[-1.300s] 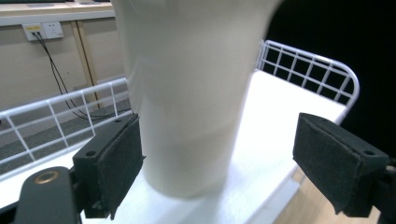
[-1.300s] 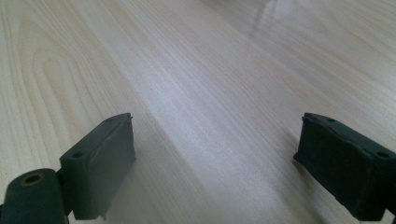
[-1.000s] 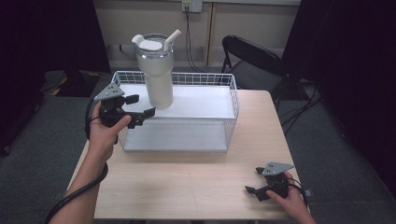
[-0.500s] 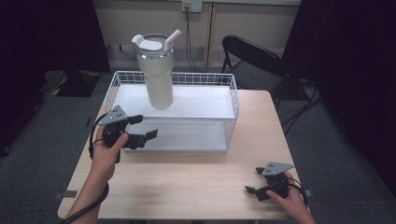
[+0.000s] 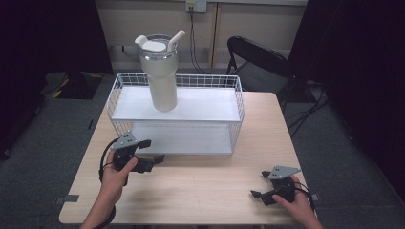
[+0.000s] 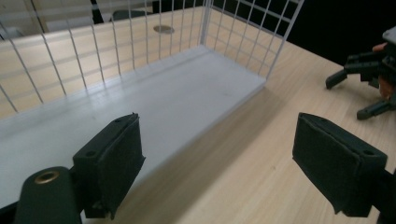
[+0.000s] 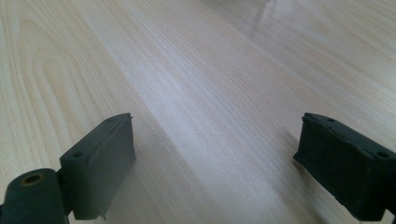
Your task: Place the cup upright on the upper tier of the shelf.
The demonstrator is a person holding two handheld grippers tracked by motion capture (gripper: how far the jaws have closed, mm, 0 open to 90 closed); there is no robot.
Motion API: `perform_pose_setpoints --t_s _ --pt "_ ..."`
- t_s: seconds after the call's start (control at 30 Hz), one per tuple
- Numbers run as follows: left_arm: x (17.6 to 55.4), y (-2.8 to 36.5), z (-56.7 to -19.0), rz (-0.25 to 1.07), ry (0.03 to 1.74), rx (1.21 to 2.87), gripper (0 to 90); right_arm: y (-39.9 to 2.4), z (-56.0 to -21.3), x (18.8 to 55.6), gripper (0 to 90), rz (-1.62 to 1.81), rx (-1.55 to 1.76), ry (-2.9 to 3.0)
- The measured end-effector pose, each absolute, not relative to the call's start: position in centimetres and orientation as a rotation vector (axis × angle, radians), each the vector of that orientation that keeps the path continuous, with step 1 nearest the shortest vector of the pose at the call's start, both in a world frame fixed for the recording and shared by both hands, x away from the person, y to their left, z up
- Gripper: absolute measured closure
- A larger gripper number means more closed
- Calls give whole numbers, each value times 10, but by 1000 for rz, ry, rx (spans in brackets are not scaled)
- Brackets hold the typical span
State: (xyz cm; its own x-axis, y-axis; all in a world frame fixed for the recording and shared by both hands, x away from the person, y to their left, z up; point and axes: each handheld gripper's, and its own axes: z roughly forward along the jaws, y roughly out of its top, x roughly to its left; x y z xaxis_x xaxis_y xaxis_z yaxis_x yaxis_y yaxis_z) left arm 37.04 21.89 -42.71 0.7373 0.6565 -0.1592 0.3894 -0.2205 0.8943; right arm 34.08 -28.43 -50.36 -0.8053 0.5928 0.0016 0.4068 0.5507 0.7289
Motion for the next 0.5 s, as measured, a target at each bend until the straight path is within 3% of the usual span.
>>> perform_pose_setpoints --t_s 0.33,0.5 --pt "361 218 -474 253 842 1935 157 -284 -504 341 105 1101 836 2543" --pt "359 217 -480 256 851 1973 157 -284 -504 341 105 1101 836 2543"
